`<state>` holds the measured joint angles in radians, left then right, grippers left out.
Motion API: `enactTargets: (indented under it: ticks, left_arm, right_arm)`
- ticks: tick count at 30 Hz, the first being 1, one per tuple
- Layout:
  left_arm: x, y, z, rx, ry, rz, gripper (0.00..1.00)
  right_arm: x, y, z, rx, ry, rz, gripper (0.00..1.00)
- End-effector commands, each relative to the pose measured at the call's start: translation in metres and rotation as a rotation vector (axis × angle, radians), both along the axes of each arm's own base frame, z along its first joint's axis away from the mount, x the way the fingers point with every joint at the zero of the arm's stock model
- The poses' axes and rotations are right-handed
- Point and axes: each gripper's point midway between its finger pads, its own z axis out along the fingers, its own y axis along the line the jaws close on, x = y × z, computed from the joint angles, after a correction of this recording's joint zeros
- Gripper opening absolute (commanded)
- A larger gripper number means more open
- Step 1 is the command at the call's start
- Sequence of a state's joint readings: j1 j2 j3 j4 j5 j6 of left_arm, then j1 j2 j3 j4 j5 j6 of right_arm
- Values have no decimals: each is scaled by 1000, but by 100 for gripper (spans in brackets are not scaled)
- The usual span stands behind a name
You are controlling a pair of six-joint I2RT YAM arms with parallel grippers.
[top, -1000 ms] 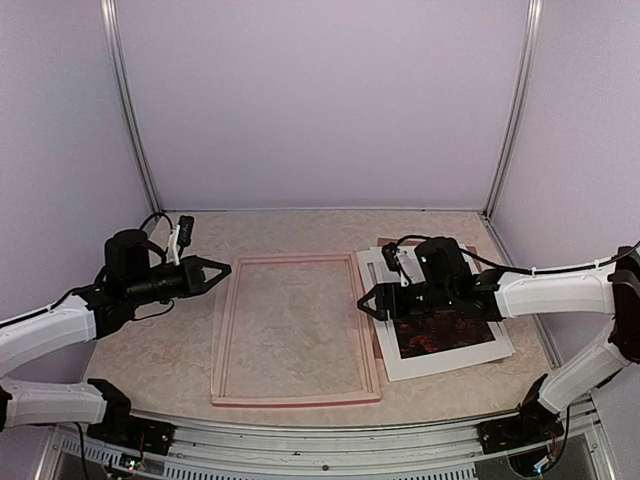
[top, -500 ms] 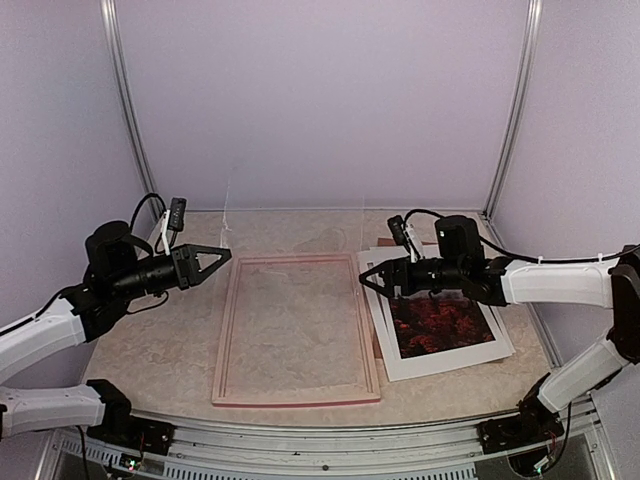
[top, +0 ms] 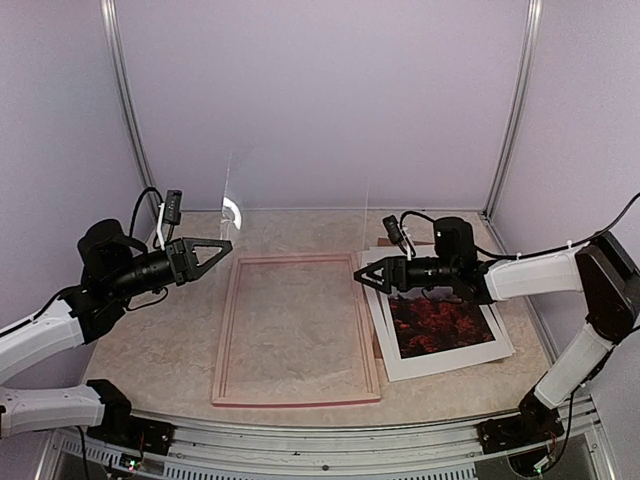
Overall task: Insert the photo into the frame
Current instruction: Pass from the left arm to the right
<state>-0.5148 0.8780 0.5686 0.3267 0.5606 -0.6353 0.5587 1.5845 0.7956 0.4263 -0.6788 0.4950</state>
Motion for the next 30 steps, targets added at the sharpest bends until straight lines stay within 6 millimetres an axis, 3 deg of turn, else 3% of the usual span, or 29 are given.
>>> enactTargets:
  ticks: [1,14,30]
  left_arm:
    - [-9,-2,36,-77,-81,-29,0]
    - [-6,-2,26,-94,-45,-21,0]
    - [36,25,-16,-27,111,166,0]
  right_arm:
    - [-1,13,22,120,-34,93,84]
    - [-5,27,36,222,-44,207,77]
    - [-9,16,72,223,-93,185,47]
